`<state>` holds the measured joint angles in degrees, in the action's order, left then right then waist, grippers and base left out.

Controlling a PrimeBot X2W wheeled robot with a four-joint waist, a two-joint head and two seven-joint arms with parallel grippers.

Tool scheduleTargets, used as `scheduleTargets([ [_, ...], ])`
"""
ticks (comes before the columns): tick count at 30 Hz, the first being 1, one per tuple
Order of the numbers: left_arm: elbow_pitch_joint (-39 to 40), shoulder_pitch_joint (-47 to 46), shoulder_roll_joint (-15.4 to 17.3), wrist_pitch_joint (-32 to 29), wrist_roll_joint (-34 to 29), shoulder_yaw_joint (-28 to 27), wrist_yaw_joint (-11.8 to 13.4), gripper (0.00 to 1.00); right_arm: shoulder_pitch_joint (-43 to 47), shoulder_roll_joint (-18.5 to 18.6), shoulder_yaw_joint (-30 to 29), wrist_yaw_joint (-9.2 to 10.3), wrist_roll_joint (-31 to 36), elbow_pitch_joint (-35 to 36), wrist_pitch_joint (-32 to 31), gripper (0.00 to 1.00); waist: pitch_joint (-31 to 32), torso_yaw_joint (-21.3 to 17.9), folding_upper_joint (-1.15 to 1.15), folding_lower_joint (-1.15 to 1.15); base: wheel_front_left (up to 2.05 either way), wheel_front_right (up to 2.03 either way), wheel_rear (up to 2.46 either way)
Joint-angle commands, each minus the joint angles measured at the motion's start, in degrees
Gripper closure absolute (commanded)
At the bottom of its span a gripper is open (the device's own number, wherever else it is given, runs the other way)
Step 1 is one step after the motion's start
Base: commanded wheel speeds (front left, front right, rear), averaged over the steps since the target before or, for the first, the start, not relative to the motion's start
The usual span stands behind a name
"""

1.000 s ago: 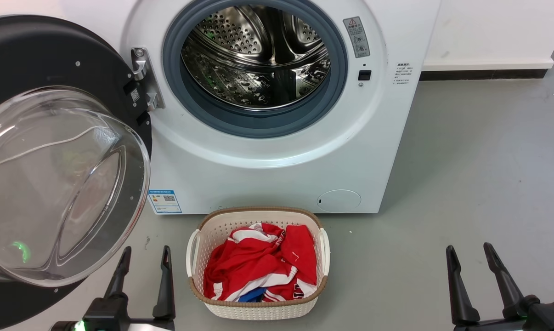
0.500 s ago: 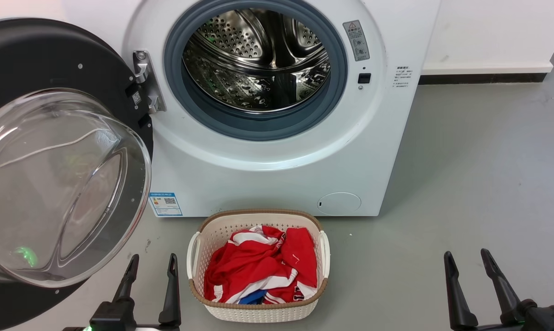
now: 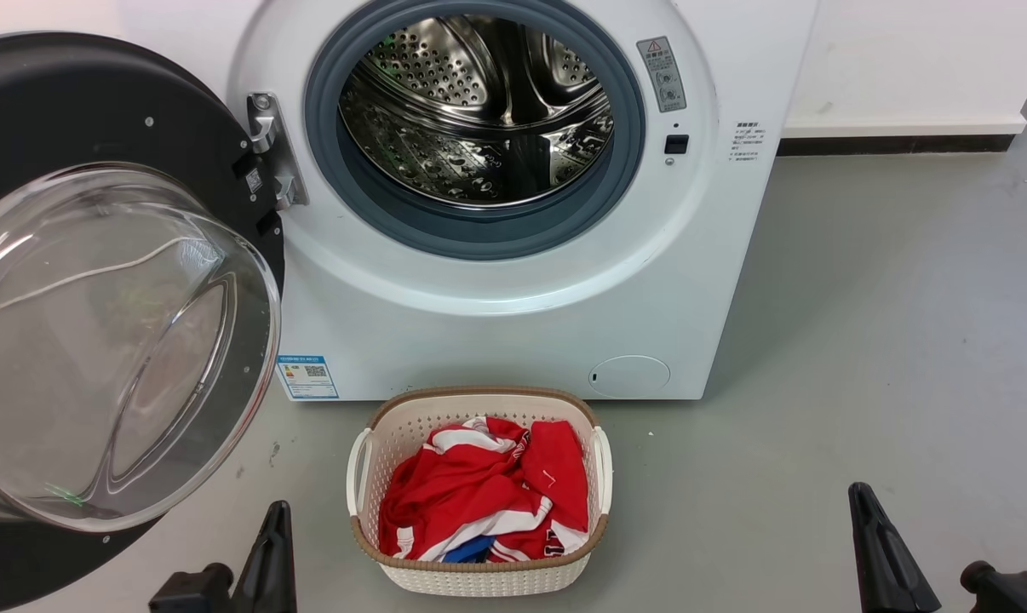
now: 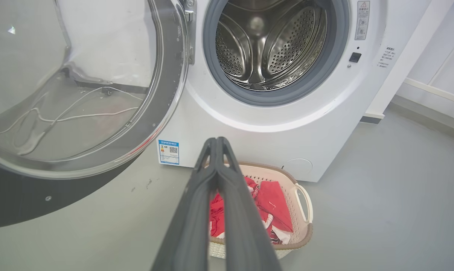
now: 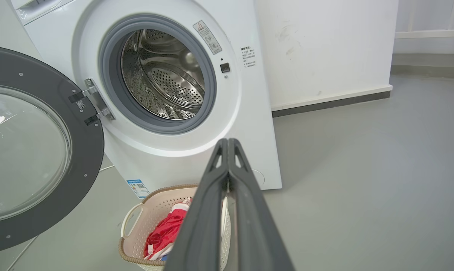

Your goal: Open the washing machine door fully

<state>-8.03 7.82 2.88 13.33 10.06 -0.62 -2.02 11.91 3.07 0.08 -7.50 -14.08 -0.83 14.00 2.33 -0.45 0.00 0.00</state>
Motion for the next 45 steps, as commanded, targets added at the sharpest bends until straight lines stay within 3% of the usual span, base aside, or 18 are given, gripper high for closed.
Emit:
scheduleTargets([
  [1, 0.5, -1.9, 0.0, -0.7, 3.6, -0.5, -0.3, 1.0, -1.7, 0.5, 0.0, 0.0, -3.8, 0.2, -0.6, 1.0, -0.1, 0.0, 0.0, 0.0, 0.0, 0.0, 0.0],
  [22, -1.0, -5.2, 0.0, -5.8, 25.2, -1.8, -1.8, 1.0, -6.4, 1.5, -0.2, 0.0, -25.7, -3.4, -4.8, 1.0, -0.5, 0.1, 0.0, 0.0, 0.0, 0.0, 0.0],
  [45, -2.5, -8.2, 0.0, -10.2, 43.1, -3.1, -3.0, 1.0, -10.2, 2.0, -1.0, 0.0, -43.2, -6.4, -8.7, 1.0, -1.0, 0.2, 0.0, 0.0, 0.0, 0.0, 0.0],
])
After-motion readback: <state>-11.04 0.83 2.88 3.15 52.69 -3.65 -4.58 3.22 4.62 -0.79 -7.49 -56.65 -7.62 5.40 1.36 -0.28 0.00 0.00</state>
